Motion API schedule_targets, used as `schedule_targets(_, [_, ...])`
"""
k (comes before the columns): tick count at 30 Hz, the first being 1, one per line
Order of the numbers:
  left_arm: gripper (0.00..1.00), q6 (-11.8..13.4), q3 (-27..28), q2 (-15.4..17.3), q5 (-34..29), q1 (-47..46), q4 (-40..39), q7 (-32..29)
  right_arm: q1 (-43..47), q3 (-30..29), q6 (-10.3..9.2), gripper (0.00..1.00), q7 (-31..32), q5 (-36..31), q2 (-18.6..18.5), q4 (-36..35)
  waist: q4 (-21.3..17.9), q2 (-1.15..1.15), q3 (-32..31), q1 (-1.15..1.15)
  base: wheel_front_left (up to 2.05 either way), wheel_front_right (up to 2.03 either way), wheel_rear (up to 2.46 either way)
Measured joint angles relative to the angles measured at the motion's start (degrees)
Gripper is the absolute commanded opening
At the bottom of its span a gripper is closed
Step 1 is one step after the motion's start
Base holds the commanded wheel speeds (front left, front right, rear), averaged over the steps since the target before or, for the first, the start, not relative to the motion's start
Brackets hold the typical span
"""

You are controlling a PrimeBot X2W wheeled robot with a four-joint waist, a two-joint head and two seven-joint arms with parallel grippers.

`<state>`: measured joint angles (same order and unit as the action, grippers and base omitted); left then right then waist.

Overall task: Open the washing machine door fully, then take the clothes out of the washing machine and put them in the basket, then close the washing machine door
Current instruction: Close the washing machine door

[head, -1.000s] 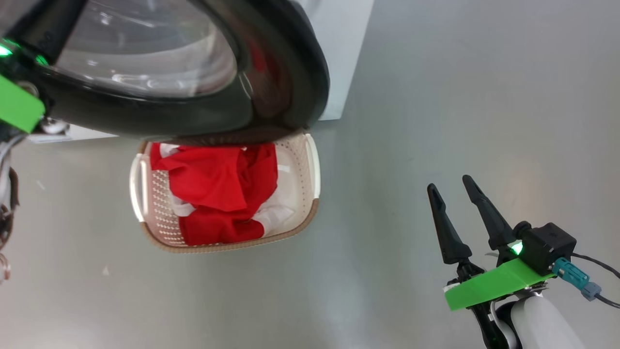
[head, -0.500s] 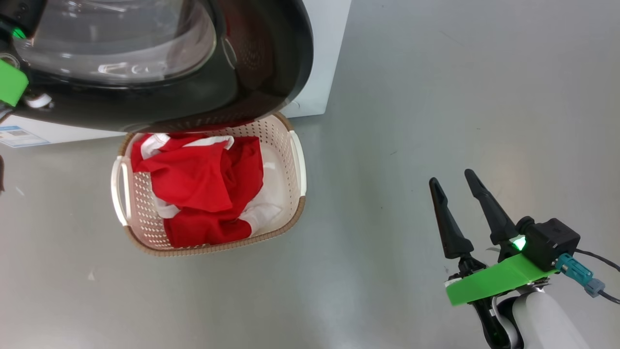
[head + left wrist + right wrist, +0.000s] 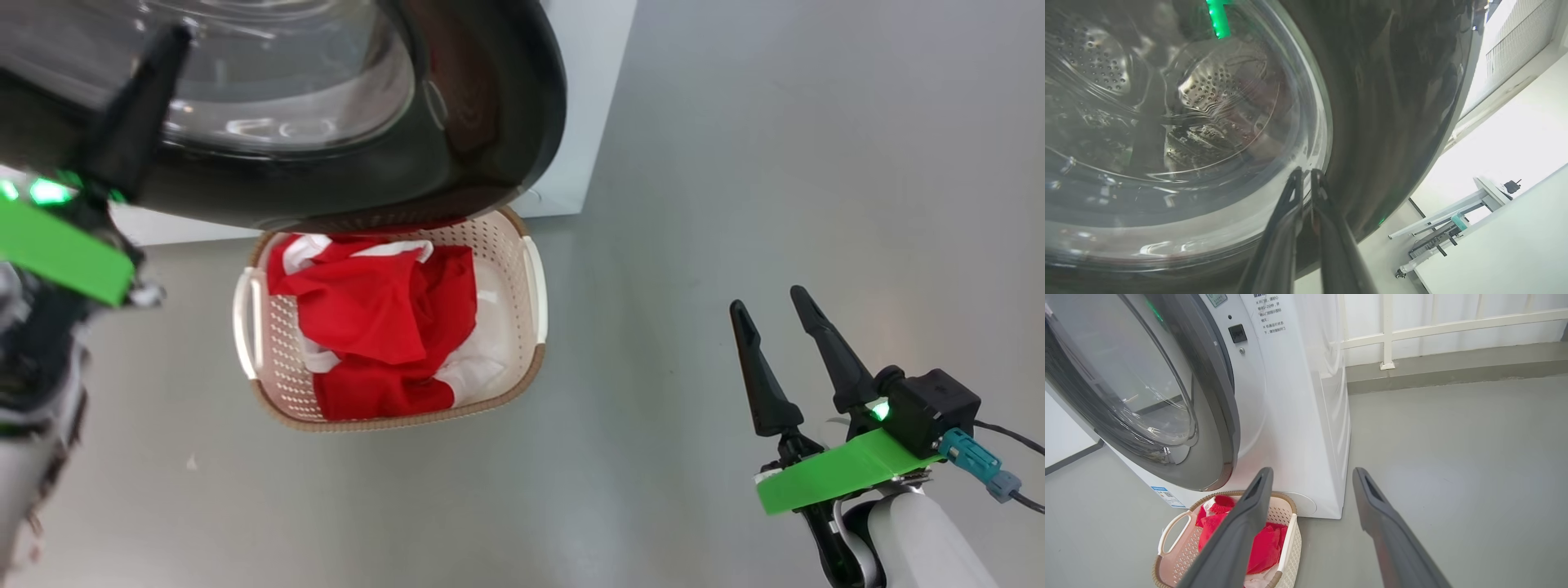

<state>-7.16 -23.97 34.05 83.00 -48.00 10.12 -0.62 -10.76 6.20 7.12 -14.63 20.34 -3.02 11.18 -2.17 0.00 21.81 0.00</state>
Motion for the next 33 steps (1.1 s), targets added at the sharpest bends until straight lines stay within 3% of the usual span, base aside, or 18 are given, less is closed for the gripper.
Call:
schedule_targets(10, [0.51,0.0,-4.72,1.53,-0.1,10.87,-0.3,9.14,2.04,-0.34,0.0,1.0,-0.01,-1.14,0.01,0.34,2.24,0.0,-2.55,0.0,0.0,0.0,0.0])
schedule_targets(13, [0.79,0.0,-6.06,1.74,-0.14,13.61,0.22,11.54,2.46,-0.51,0.0,1.0,-0.01,-1.26,0.0,0.46,2.62,0.0,-3.16,0.0,0.0,0.0,0.0])
schedule_targets(15, [0.91,0.0,-6.44,1.72,-0.13,15.37,0.75,12.82,2.71,-0.59,0.0,1.0,0.0,-1.26,-0.01,0.45,2.79,0.0,-3.63,0.0,0.0,0.0,0.0])
schedule_targets(18, [1.0,0.0,-6.57,1.67,0.32,18.01,1.63,14.05,3.5,-0.66,0.0,1.0,0.0,-1.26,-0.03,0.49,2.94,0.0,-4.35,0.0,0.0,0.0,0.0])
schedule_targets(28, [1.0,0.0,-3.47,0.45,-1.12,25.84,3.48,14.92,5.02,-1.68,0.0,1.0,0.0,-1.26,-0.21,0.54,3.01,0.0,-5.93,0.0,0.0,0.0,0.0])
schedule_targets(33, [1.0,0.0,0.91,-2.12,-4.5,29.72,4.28,14.92,6.25,-2.09,0.0,1.0,0.0,-1.26,-0.21,0.4,2.86,0.0,-6.24,0.0,0.0,0.0,0.0])
